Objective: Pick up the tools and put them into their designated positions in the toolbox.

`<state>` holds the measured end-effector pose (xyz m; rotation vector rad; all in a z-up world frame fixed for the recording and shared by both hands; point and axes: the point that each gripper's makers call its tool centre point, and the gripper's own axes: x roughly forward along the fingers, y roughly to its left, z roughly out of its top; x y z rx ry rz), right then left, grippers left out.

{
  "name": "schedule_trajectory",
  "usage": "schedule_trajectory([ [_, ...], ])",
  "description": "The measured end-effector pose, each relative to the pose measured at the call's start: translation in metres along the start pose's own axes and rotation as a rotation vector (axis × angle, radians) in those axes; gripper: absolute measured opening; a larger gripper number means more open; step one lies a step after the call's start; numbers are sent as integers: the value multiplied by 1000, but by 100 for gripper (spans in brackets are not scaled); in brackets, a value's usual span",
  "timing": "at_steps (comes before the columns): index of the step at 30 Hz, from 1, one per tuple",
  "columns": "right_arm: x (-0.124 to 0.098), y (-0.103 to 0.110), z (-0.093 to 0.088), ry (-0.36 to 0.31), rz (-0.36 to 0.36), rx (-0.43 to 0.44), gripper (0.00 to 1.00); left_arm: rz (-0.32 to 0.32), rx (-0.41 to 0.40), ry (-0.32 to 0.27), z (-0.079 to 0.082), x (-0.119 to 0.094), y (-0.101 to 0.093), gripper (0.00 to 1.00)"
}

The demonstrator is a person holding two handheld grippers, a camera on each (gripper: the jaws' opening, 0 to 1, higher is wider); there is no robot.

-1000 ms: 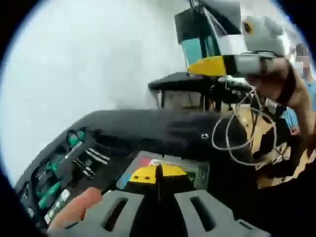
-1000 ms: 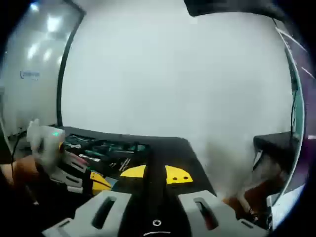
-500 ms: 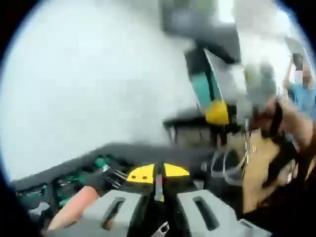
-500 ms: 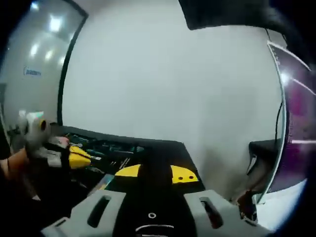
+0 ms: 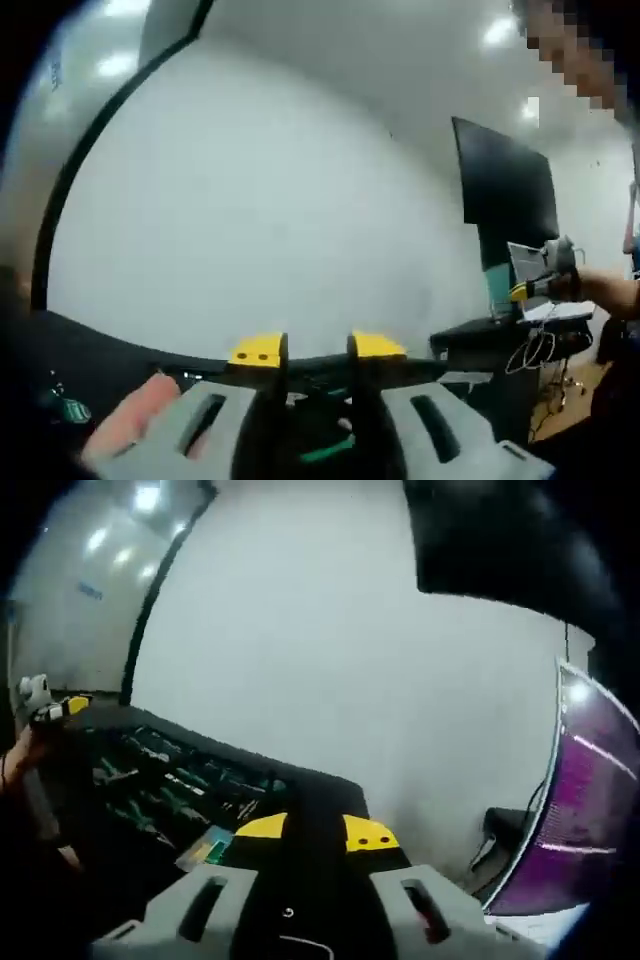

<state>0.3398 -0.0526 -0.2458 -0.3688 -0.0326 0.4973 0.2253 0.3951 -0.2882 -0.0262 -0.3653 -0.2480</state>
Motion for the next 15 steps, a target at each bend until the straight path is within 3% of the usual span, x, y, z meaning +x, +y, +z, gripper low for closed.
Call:
schedule_trajectory([
  [2,0,10,0,-18,0,-26,17,49,-43,43,-13,-3,16,26],
  [4,1,29,-1,-49,25,8,18,40,-89,-32,-8,-4,15,25],
  [6,4,47,-3,-67,57,48,20,63,-41,-2,-9,-5,17,25],
  [7,5,55,-4,-76,66,61,20,61,-55,-25,-8,-2,17,25],
  [9,10,74,-1,-114,108,102,19,38,-45,61,-22,1,12,25],
  [12,17,97,6,-196,174,156,17,3,-10,120,-36,7,0,25],
  [15,27,109,11,-268,189,190,15,-14,60,181,-49,11,-10,25],
])
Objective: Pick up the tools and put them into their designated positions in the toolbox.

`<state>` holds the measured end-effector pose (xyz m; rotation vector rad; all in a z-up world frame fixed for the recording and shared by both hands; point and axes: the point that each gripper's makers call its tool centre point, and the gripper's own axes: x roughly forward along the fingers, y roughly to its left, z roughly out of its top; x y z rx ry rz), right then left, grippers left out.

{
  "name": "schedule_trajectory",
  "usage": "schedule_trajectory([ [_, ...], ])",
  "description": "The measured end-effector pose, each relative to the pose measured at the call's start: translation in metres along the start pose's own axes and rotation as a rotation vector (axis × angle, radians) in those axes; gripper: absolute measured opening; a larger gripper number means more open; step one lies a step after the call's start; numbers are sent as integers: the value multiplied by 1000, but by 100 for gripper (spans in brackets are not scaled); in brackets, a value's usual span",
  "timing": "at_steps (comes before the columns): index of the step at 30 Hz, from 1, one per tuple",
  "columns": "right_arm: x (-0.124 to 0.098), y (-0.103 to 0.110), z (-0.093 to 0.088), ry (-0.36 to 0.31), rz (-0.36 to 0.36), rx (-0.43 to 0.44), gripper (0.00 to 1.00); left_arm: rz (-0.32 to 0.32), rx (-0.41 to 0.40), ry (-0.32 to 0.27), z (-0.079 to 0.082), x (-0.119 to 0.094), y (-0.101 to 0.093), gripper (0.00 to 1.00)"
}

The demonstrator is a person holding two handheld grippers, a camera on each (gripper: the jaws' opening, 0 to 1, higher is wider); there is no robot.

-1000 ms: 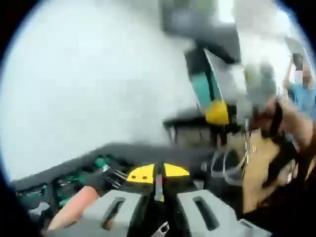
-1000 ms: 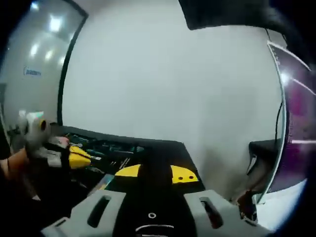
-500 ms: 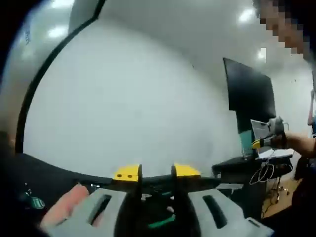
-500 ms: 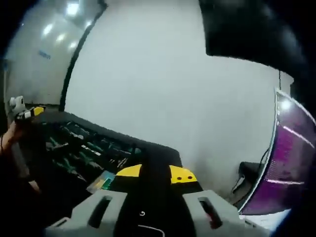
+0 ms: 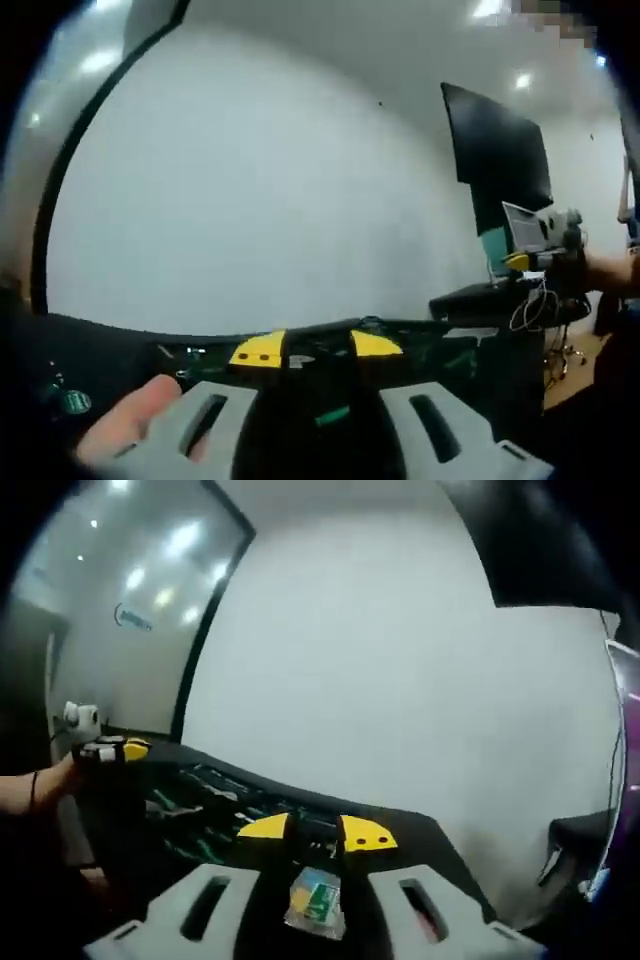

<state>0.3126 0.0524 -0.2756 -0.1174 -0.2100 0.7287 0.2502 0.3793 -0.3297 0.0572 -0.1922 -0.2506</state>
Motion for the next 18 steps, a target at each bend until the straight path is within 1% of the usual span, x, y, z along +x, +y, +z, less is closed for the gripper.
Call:
schedule_trajectory([
  [1,5,2,1,-30,2,12,15,-5,12,24,-5,2,-3,25],
  [3,15,7,5,-112,7,22,14,-5,26,38,-6,2,-9,25],
  [4,21,11,5,-144,15,23,13,-3,40,47,-8,1,-6,25],
  [5,28,15,3,-164,25,24,13,-1,37,47,-7,1,-5,25],
  [6,35,18,-1,-163,21,20,13,3,31,45,-6,0,-4,25],
  [7,43,22,-2,-181,22,-4,13,10,22,42,-6,0,-4,25],
  [8,49,29,0,-219,34,-68,13,18,17,38,-5,-1,-3,25],
  [9,55,34,0,-255,29,-150,13,26,14,38,-4,-1,-1,25],
  [10,61,36,-3,-270,7,-219,13,33,11,39,-4,-1,0,25],
  [12,69,35,-8,-278,-47,-338,12,37,1,47,-5,-2,-1,25],
  [13,72,34,-12,-280,-79,-417,12,37,4,53,-7,-1,-3,25],
  [14,77,37,-20,-283,-72,-453,12,37,3,60,-9,0,2,24],
  [15,80,40,-26,-227,-52,-462,12,41,3,68,-11,1,3,23],
  [16,77,41,-25,-212,-47,-393,12,44,4,73,-12,1,3,22],
  [17,73,47,-17,-281,-4,-314,12,47,5,78,-13,1,3,22],
  [18,73,53,-19,-294,46,-309,12,51,4,79,-13,1,4,22],
])
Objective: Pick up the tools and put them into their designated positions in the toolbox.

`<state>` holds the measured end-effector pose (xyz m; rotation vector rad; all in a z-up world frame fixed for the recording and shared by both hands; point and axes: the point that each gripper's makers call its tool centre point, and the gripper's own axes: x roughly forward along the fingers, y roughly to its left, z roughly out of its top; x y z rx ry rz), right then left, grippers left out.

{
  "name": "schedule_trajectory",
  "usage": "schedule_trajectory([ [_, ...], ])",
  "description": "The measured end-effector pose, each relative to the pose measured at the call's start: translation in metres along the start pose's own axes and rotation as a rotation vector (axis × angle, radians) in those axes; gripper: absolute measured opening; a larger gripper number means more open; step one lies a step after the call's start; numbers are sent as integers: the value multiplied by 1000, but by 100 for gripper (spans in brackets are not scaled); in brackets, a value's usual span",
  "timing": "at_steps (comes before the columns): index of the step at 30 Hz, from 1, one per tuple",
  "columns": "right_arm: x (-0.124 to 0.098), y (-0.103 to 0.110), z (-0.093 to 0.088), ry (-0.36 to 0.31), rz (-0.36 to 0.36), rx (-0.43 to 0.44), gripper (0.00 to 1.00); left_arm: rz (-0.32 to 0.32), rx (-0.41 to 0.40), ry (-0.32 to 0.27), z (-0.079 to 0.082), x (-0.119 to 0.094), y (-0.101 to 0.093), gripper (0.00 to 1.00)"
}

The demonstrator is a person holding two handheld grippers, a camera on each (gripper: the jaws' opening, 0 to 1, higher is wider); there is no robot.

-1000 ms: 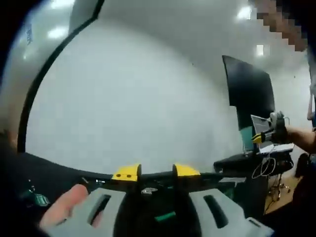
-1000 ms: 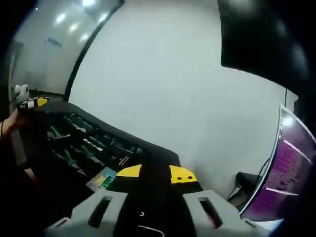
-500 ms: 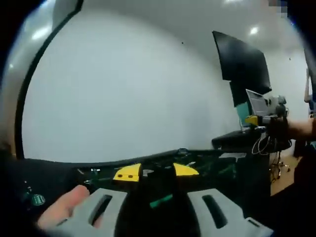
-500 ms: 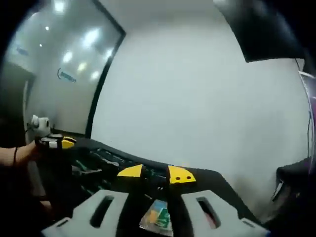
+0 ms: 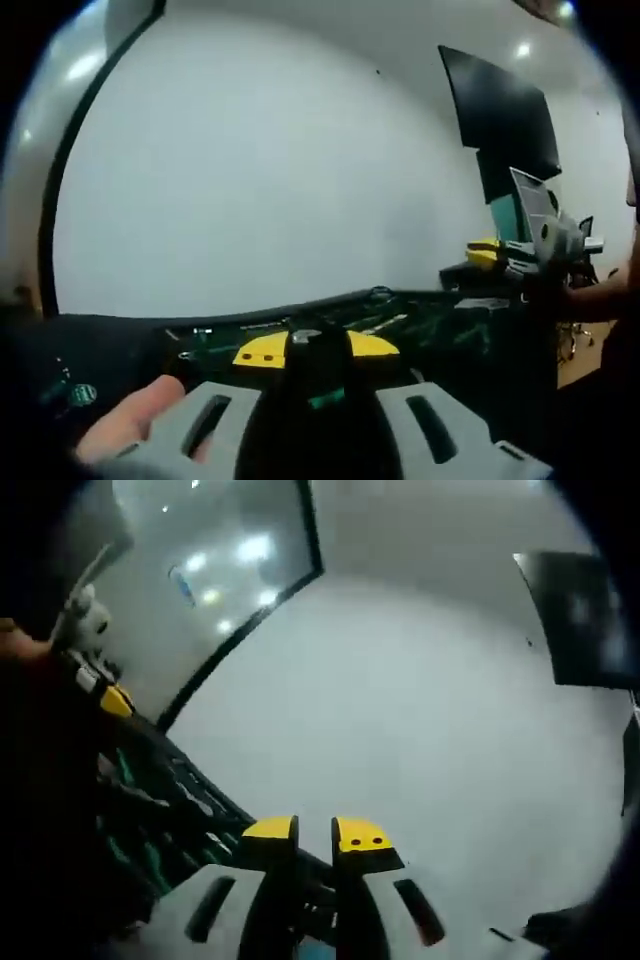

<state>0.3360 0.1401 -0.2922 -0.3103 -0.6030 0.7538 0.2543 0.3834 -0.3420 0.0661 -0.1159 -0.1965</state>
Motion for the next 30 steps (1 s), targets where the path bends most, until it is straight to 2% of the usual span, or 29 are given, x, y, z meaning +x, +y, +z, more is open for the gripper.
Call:
schedule_trajectory([
  [1,-2,0,-10,35,16,1,12,9,-4,-2,1,0,2,22],
  [3,-3,1,-31,161,13,84,12,31,-16,-21,4,-2,9,22],
  [4,-1,4,-30,153,34,101,12,49,-41,-44,8,-4,14,22],
  [5,0,2,-28,132,32,86,12,99,-64,-83,17,-8,27,22],
  [7,0,-4,-31,141,11,77,12,243,-189,-205,41,-29,64,22],
  [8,-1,-7,-32,138,5,81,12,356,-242,-247,49,-45,91,22],
  [10,-2,-11,-32,137,-11,100,12,582,-280,-227,48,-80,138,22],
  [11,-2,-12,-33,139,-14,110,12,657,-330,-202,44,-96,155,22],
  [12,-2,-12,-34,142,-13,117,12,701,-340,-184,41,-110,167,22],
  [13,-2,-12,-34,144,-11,120,12,745,-366,-130,30,-121,178,22],
  [14,-2,-12,-34,144,-7,128,12,772,-397,-36,12,-129,183,22],
  [15,-3,-11,-33,140,-5,136,12,801,-395,40,-3,-135,189,22],
  [16,-3,-11,-33,137,-5,139,12,834,-361,138,-20,-142,195,22],
  [17,-1,-10,-34,136,-6,140,12,824,-326,250,-36,-143,194,22],
  [18,-1,-11,-34,135,-8,140,12,821,-298,288,-44,-140,193,22],
  [19,-1,-11,-35,135,-10,136,12,820,-271,306,-49,-138,194,22],
  [20,-1,-12,-36,138,-12,131,12,817,-284,286,-51,-133,195,22],
  [22,-2,-11,-36,145,-9,134,12,807,-279,308,-55,-126,197,22],
  [24,-3,-11,-36,146,-8,132,12,841,-220,345,-57,-125,205,23],
  [26,-3,-11,-36,146,-6,133,12,846,-235,362,-63,-119,209,24],
  [28,-1,-10,-38,148,-6,127,12,818,-263,393,-71,-109,209,28],
  [30,-1,-10,-38,151,-11,123,12,820,-241,419,-74,-106,213,32],
])
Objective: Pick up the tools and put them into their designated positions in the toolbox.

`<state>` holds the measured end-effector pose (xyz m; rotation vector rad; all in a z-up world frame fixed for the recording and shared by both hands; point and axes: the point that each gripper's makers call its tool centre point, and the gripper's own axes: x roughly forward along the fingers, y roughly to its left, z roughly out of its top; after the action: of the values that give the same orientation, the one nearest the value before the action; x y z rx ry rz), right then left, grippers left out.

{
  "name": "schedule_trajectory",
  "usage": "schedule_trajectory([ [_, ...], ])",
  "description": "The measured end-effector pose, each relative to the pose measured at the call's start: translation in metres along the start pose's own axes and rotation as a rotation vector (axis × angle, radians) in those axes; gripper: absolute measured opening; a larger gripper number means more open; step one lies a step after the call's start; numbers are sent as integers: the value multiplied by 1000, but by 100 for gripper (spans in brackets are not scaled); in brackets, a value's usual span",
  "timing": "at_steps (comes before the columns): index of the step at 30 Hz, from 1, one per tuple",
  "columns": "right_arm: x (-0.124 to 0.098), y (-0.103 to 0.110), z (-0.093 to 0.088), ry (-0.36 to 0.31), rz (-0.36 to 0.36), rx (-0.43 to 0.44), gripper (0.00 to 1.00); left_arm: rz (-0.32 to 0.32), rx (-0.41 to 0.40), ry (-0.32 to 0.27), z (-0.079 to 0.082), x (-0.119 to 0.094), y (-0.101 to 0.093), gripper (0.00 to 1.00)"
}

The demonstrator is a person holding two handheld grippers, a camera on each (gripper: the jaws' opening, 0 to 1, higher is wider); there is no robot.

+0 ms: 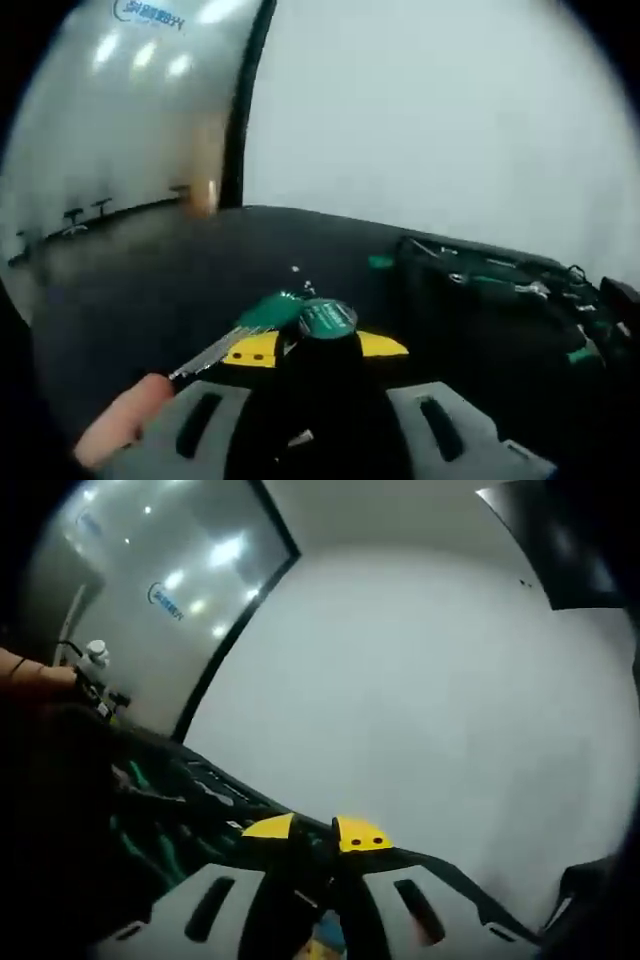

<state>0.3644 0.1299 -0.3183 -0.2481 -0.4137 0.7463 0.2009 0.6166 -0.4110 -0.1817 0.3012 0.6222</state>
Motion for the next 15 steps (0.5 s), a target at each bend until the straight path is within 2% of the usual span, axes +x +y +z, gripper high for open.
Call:
schedule_trajectory([
  [2,0,0,-2,12,-3,-4,12,9,20,6,1,5,2,35],
  [4,-1,-1,-3,15,-6,-5,12,-13,19,16,1,10,-2,37],
  [7,-1,-1,-4,20,-6,-6,12,-18,24,63,-8,19,-6,37],
  [15,-2,0,-4,20,-1,-10,12,0,66,79,-8,37,-6,37],
])
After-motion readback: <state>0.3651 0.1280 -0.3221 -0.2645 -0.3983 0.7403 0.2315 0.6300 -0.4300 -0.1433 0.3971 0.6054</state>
